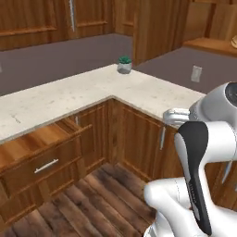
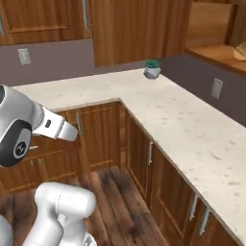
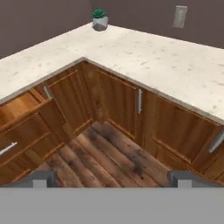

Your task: Organize the utensils by type. Pick up the wooden spoons from the counter and place them in the open cabinet. Then pick up the metallic utensils from the counter and place them in the open drawer.

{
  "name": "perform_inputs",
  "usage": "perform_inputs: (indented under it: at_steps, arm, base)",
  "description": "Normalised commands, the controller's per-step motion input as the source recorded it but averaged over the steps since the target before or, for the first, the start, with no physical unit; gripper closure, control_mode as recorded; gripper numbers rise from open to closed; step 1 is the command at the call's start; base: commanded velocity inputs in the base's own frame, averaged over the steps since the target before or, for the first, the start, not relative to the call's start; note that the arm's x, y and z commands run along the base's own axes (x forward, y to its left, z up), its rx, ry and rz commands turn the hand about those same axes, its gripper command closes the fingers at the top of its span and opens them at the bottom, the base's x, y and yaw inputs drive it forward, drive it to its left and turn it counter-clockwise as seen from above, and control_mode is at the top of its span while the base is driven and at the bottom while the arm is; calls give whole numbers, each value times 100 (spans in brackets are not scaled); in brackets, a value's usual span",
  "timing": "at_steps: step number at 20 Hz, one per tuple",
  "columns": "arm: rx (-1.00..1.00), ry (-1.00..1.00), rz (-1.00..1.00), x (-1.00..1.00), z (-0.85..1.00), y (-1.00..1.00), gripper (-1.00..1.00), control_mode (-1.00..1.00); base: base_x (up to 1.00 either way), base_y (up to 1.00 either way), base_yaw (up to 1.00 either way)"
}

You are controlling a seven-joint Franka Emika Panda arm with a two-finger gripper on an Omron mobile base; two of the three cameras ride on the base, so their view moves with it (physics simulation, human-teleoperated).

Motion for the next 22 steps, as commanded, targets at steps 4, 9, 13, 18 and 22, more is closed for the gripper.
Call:
perform_inputs:
  at_steps: [4,9,13,18,22]
  arm:
    - [0,0,0,0,0,0,-100,100]
    - [0,0,0,0,0,0,-100,100]
    - [0,0,0,0,0,0,-100,100]
    - [0,0,0,0,0,0,-100,100]
    - [0,0,0,0,0,0,-100,100]
  base:
    - [-30,22,100]
    - [-22,29,92]
    - [-1,51,47]
    - [12,70,-1]
    - [22,78,-7]
